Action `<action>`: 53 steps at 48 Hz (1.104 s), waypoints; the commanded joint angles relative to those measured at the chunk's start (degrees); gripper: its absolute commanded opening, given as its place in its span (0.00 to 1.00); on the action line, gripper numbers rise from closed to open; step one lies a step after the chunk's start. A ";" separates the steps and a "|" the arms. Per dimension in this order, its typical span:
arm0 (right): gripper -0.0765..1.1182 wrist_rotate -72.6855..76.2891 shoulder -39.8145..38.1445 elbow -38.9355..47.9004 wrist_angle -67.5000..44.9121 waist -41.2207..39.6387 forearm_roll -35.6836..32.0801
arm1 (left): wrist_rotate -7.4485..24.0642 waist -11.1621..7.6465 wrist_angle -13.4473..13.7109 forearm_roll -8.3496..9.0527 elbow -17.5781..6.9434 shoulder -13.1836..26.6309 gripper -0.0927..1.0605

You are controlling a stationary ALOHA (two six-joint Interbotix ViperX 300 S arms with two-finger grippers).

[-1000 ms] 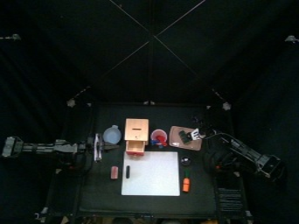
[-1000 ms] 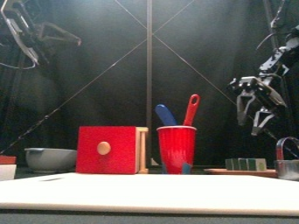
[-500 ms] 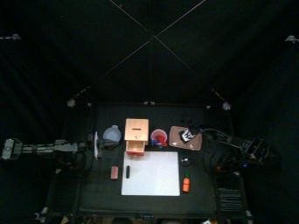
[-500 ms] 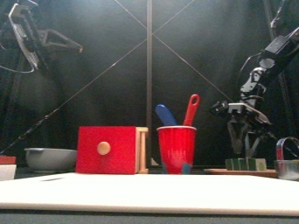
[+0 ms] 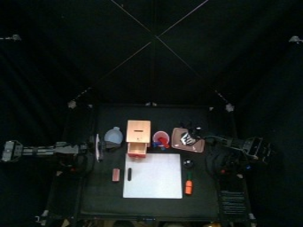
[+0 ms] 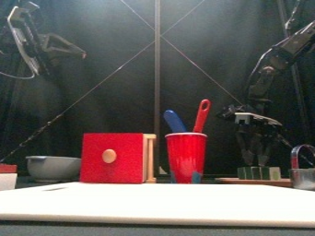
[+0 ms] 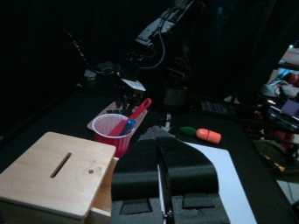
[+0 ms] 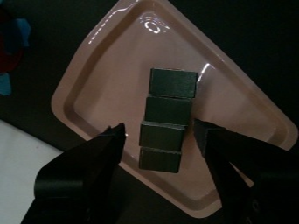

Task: Place sushi on board then cut the sushi with the knife then place the pieces on the plate
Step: Place the sushi on the board

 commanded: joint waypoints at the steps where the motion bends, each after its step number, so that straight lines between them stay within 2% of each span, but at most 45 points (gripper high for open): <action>1: 0.85 0.00 0.18 0.00 -0.88 -1.05 -0.26 | -0.09 0.09 -0.53 -0.09 -0.88 0.26 0.18; 19: 0.83 0.18 5.54 -1.58 -3.69 -0.62 -0.26 | -0.09 0.26 -0.53 -0.09 -0.26 0.26 0.18; 24: 0.74 0.62 5.45 -2.37 -3.60 -0.62 -0.26 | -0.09 0.26 -0.53 -0.09 0.18 0.26 0.18; 28: 0.62 0.62 5.71 -2.29 -3.43 -0.53 -0.26 | -0.09 0.26 -0.53 -0.18 0.26 0.18 0.18; 33: 0.57 0.62 5.71 -2.11 -3.16 -0.53 -0.09 | -0.09 0.18 -0.53 -0.26 0.18 0.26 0.18; 44: 0.57 0.79 -0.88 -5.10 6.24 2.64 1.67 | -0.09 0.26 -0.53 -0.26 0.18 0.18 0.18; 53: 0.57 4.83 -6.50 -6.68 13.01 8.00 10.63 | 0.00 0.26 -0.53 -0.26 0.18 0.18 0.18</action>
